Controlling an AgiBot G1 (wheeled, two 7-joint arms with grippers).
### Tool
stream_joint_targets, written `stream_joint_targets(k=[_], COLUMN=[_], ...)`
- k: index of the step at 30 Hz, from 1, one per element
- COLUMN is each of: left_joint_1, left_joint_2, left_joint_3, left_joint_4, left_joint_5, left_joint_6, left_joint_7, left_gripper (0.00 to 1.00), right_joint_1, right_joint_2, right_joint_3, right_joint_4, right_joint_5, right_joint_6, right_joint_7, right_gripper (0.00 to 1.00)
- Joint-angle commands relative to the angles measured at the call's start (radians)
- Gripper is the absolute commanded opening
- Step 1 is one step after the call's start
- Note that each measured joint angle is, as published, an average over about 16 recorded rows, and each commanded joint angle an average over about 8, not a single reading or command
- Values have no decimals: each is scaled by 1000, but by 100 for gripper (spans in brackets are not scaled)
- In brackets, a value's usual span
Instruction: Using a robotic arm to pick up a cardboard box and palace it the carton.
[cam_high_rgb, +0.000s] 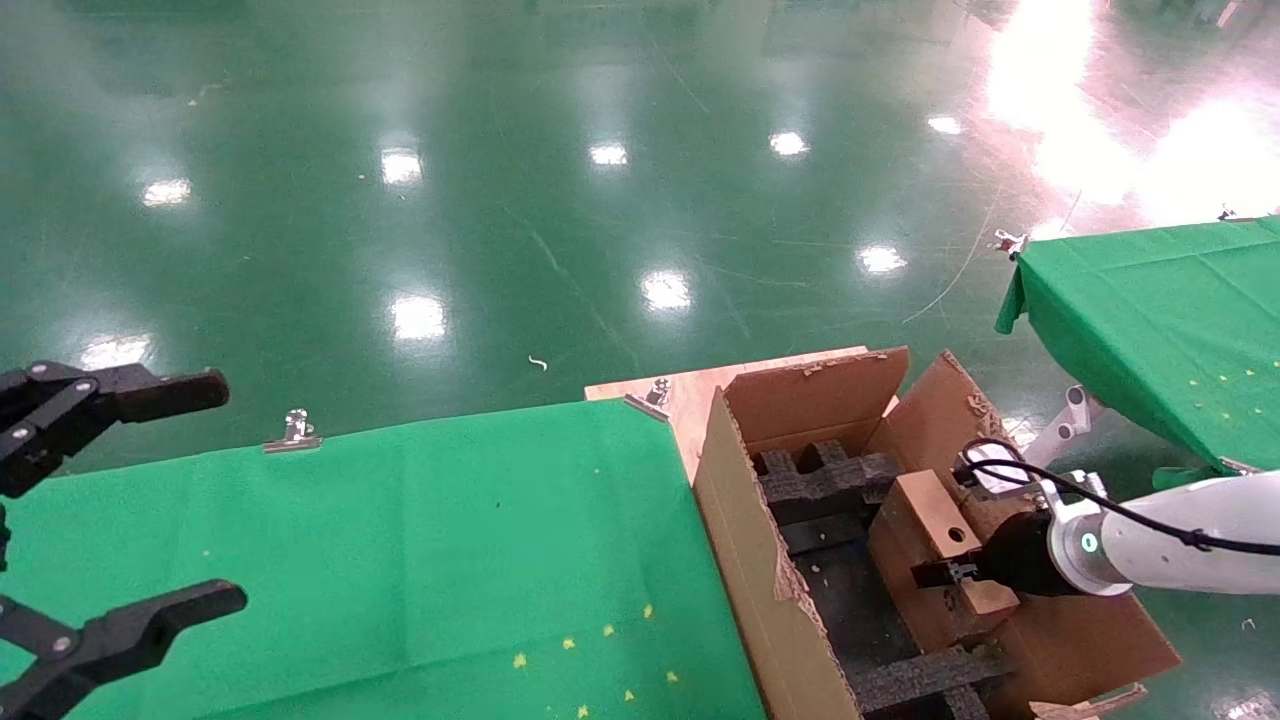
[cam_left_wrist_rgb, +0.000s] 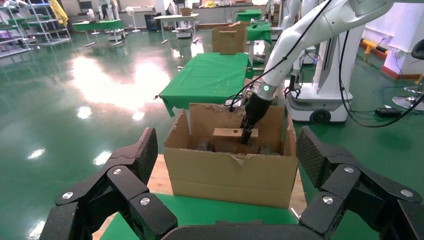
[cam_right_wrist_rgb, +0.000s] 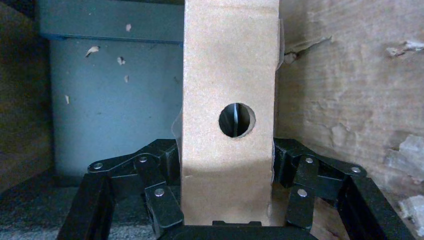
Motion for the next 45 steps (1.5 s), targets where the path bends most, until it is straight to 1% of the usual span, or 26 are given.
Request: stream_joint_targets(k=[1, 3, 4, 17, 29, 33, 39, 42, 45], left_joint_1=[0, 0, 0, 0, 0, 0, 0, 0, 0], left_joint_2=[0, 0, 0, 0, 0, 0, 0, 0, 0], left_joint_3=[0, 0, 0, 0, 0, 0, 0, 0, 0], left_joint_4=[0, 0, 0, 0, 0, 0, 0, 0, 0], left_joint_5=[0, 0, 0, 0, 0, 0, 0, 0, 0], left_joint_6=[0, 0, 0, 0, 0, 0, 0, 0, 0], left_joint_7=[0, 0, 0, 0, 0, 0, 0, 0, 0], left_gripper=[100, 100, 100, 100, 100, 100, 100, 100, 100], right_joint_1=[-2, -3, -4, 11, 67, 105, 192, 238, 283], right_joint_2=[-5, -7, -8, -3, 19, 35, 57, 71, 87], right_joint_3=[2, 3, 4, 8, 23, 38, 76, 101, 129], right_joint_4=[-11, -13, -15, -5, 34, 60, 126, 179, 245], right_joint_5=[13, 18, 20, 16, 5, -9, -28, -19, 15], right_joint_6=[-5, -7, -9, -16, -42, -37, -32, -43, -67], right_joint_7=[-14, -18, -20, -10, 7, 16, 25, 18, -1], right_gripper=[69, 93, 100, 100, 100, 100, 100, 100, 100])
